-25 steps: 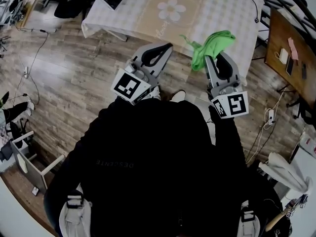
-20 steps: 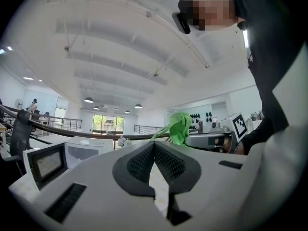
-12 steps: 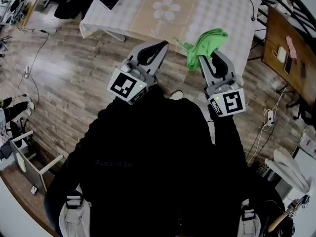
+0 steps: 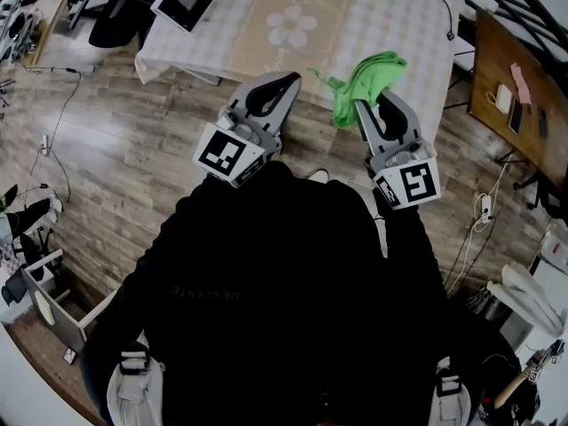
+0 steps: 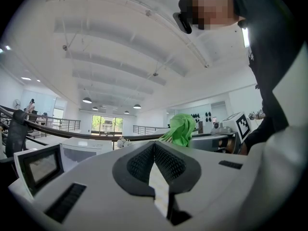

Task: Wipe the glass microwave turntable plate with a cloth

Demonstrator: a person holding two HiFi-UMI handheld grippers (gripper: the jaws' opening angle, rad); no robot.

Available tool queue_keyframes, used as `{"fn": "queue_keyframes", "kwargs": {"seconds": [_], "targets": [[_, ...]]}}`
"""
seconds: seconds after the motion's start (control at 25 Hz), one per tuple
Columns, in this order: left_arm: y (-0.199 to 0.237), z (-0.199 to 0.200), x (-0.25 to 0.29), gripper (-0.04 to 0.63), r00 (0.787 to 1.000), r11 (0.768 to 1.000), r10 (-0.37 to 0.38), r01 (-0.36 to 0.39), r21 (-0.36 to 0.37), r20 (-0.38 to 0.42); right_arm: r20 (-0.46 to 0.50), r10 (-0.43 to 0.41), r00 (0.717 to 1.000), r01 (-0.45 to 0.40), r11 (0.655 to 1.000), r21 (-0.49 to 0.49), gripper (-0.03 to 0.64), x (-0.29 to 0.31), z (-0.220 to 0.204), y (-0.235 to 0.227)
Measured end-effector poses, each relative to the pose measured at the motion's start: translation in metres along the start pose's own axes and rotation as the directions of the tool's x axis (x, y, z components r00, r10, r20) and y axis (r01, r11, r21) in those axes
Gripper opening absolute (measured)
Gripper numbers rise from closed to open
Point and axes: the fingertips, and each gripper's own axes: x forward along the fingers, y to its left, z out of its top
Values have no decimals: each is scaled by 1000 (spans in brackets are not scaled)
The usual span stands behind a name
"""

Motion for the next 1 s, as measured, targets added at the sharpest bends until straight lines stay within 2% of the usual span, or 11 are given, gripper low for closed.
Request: {"fn": "queue_keyframes", "kwargs": {"seconds": [0.64,1.0], "targets": [[134,-3,65,21,995,995,-97,97,-37,-19,-97,-88,991,89,996,11,121,126,-12,-51],[200,-5,84,21,989,987,-148,147,-57,-14,-150,-145,978,149,989,15,123,188,-20,-64]]}}
